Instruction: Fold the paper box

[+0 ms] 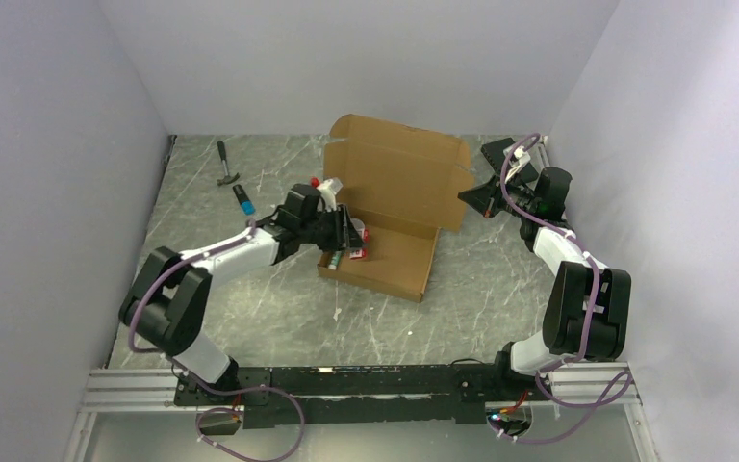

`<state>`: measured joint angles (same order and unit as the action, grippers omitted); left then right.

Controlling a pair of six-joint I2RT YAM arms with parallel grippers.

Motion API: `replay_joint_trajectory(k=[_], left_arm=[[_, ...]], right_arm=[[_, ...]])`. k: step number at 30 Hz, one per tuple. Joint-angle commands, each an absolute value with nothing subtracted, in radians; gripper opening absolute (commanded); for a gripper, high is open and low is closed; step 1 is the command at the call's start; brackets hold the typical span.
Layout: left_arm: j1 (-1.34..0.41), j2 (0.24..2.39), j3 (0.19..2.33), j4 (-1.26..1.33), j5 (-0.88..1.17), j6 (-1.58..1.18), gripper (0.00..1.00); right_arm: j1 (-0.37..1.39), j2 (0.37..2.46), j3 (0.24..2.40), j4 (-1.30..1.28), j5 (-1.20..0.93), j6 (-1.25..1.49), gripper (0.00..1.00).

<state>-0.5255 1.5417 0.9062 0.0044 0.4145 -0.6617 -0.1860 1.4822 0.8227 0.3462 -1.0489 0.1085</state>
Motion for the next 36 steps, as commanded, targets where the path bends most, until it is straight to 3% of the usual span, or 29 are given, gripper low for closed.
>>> replay_joint_trajectory(k=[1,7,14,29,36], left_arm=[[-0.594,1.624,0.990,0.054,0.342,-0.639,0.23],[-0.673,1.736,1.109,-0.021,0.264,-0.610,0.36],[-0.721,1.827,1.195,-0.080,0.209,-0.577,0.72],[-0.719,1.610,1.063,-0.058,0.047,-0.471,0.73],[-0.636,1.510,0.986,-0.081,-0.043,-0.492,0.72]], right_arm=[[-0.179,1.462,0.841,0.382,-1.076,0.100,0.00],[-0.179,1.461,0.841,0.384,-1.080,0.100,0.00],[-0.179,1.460,0.841,0.386,-1.082,0.103,0.00],[-0.179,1.457,0.839,0.387,-1.081,0.103,0.00],[-0.179,1.455,0.839,0.387,-1.080,0.103,0.00]])
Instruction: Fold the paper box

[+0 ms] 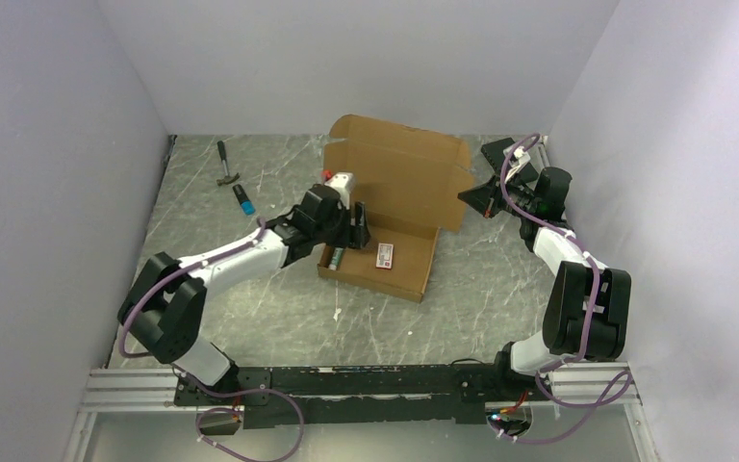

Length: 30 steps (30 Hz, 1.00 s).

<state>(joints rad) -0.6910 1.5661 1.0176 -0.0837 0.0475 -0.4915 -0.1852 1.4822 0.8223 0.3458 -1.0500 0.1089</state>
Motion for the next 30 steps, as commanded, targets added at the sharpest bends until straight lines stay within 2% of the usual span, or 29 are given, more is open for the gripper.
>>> replay_joint_trajectory(k=[1,5,9,17,30], left_arm=[[-0.616,1.500,0.978,-0.089,-0.052,-0.504,0.72],[-0.531,1.468,0.959,-0.129,-0.092,-0.565,0.72],[-0.482,1.469,0.995,-0.245,-0.240,-0.631,0.71],[-0.392,1.659,1.237,-0.579,-0.426,-0.731,0.66],[-0.070,1.918,1.493,-0.628,-0.105,-0.578,0.72]], right_arm=[[-0.179,1.455,0.839,0.387,-1.080,0.103,0.00],[-0.179,1.456,0.839,0.387,-1.080,0.103,0.00],[-0.179,1.457,0.839,0.386,-1.080,0.101,0.00],[-0.179,1.461,0.839,0.385,-1.078,0.101,0.00],[-0.179,1.464,0.842,0.380,-1.078,0.096,0.00]])
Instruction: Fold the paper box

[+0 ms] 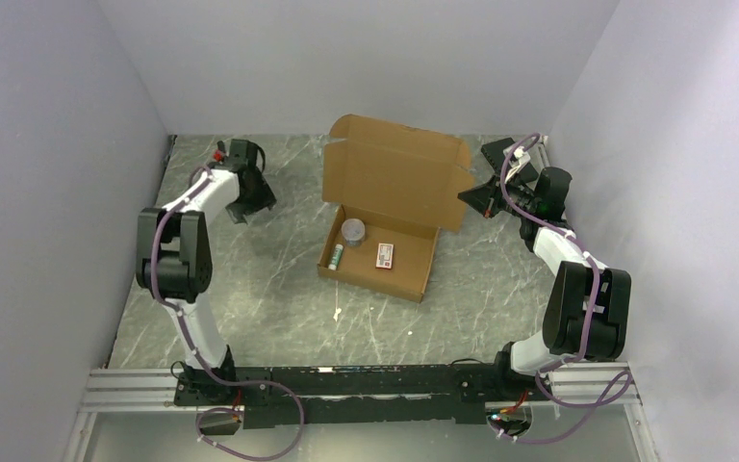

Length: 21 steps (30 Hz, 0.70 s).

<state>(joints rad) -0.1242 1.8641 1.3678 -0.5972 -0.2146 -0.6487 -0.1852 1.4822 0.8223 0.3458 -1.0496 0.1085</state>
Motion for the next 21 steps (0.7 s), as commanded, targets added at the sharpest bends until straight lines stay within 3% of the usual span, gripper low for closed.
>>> replay_joint_trajectory(k=[1,8,15,21], left_arm=[[-0.053,1.947,1.529,-0.648,-0.091,-0.565,0.73],[0.049,2.080,1.641,-0.652,0.030,-0.541,0.75],[0.073,2.191,1.779,-0.738,0.003,-0.521,0.75],[0.073,2.270,1.883,-0.812,-0.050,-0.521,0.65]], right_arm=[[-0.179,1.464,0.842,0.379,-1.078,0.095,0.00],[-0.179,1.463,0.842,0.377,-1.078,0.094,0.00],[-0.179,1.465,0.843,0.376,-1.077,0.091,0.00],[-0.179,1.465,0.843,0.374,-1.075,0.089,0.00]])
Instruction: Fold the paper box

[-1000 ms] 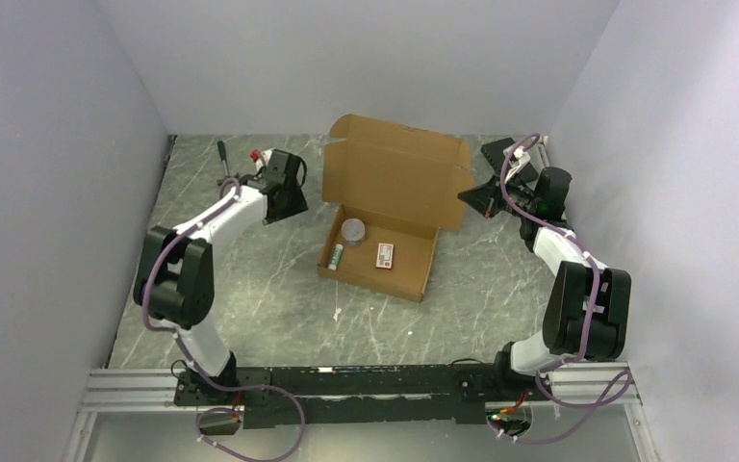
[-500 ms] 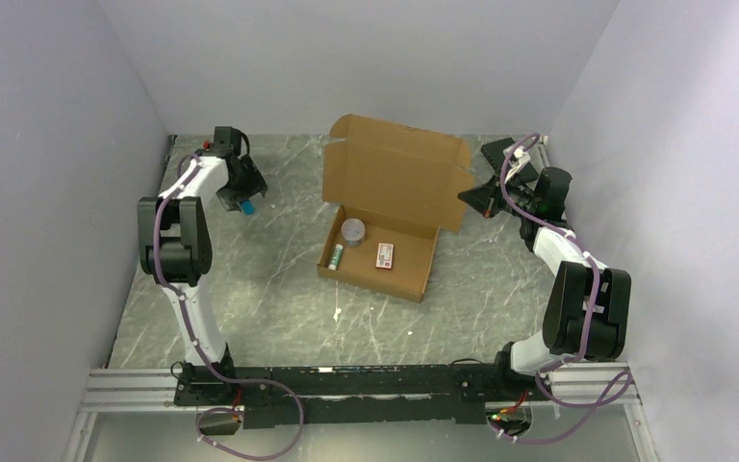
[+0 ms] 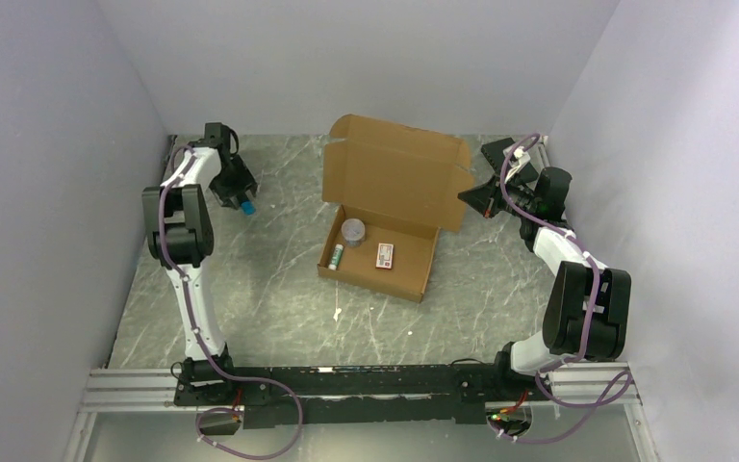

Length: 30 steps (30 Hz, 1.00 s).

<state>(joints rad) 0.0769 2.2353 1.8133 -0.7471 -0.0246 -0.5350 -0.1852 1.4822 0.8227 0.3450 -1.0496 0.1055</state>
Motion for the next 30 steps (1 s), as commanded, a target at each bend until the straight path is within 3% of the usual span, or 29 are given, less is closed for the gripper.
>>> replay_joint_trajectory(k=[1,11,23,25,30], left_arm=[[0.074,2.282,1.908,-0.825,-0.061,-0.522,0.62],[0.073,2.371,2.024,-0.943,-0.088,-0.538,0.46],[0.033,2.466,2.143,-1.095,-0.166,-0.465,0.45],[0.031,2.459,2.137,-1.095,-0.166,-0.443,0.39],[0.032,2.314,2.027,-1.007,-0.160,-0.416,0.14]], right_arm=[[-0.179,1.466,0.844,0.373,-1.073,0.090,0.00],[-0.179,1.465,0.844,0.373,-1.074,0.089,0.00],[-0.179,1.461,0.844,0.373,-1.077,0.091,0.00],[-0.179,1.459,0.844,0.374,-1.076,0.092,0.00],[-0.179,1.454,0.844,0.375,-1.078,0.092,0.00]])
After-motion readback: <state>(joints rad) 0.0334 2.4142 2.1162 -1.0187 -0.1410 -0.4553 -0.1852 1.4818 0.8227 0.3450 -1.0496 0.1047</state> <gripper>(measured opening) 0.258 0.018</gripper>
